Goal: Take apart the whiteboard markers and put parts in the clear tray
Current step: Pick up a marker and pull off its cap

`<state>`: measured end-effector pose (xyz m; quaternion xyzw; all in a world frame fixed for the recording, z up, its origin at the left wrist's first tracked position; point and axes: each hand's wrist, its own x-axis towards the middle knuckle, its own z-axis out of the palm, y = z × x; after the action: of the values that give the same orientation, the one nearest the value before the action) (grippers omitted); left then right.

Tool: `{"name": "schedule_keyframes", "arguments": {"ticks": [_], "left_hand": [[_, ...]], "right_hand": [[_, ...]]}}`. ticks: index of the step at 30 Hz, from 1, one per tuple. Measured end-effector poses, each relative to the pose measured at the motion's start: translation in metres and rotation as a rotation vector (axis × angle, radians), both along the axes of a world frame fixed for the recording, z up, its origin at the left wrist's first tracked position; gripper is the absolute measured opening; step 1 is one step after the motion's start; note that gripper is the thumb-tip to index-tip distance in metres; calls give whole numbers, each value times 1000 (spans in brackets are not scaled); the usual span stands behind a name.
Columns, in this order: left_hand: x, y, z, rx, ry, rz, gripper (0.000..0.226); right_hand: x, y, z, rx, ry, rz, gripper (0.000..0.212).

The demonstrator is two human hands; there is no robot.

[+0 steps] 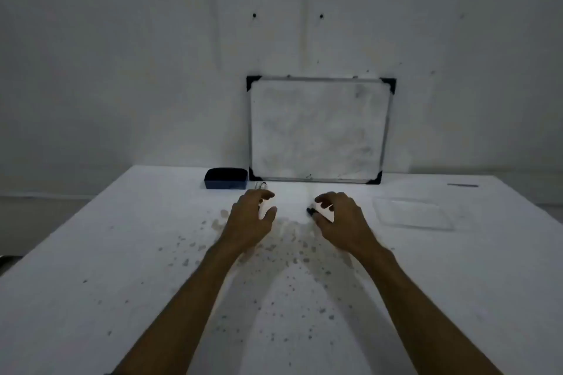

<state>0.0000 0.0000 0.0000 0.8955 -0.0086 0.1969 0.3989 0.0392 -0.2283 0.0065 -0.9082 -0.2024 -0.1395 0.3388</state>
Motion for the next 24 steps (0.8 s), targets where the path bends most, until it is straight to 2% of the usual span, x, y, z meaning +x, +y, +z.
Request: {"name": "schedule_keyframes", "arguments": {"ticks": [2, 3, 4, 9, 12, 17, 21, 24], "left_hand": [[15, 2, -12, 81, -119, 164, 37], [21, 5, -19, 90, -121, 238, 37], [24, 6, -22, 73, -100, 309, 39], [51, 22, -33, -52, 92, 430, 46], [67, 26, -35, -15, 121, 457, 44], [82, 31, -31, 21, 208, 528, 32], [89, 31, -23, -69, 302, 559, 24], [90, 33, -15, -189, 318, 542, 27]], "right_hand": [[16, 13, -3, 0, -4, -8, 33], [24, 22, -6, -9, -2, 6, 32], [27, 31, -8, -22, 1, 15, 32], [33, 66, -40, -8, -247, 11, 34], [31, 66, -44, 62, -344, -19, 33], [33, 56, -43, 180, -276, -62, 29], [33, 58, -42, 216, -254, -64, 26], [26, 57, -37, 306, -257, -69, 22]]}}
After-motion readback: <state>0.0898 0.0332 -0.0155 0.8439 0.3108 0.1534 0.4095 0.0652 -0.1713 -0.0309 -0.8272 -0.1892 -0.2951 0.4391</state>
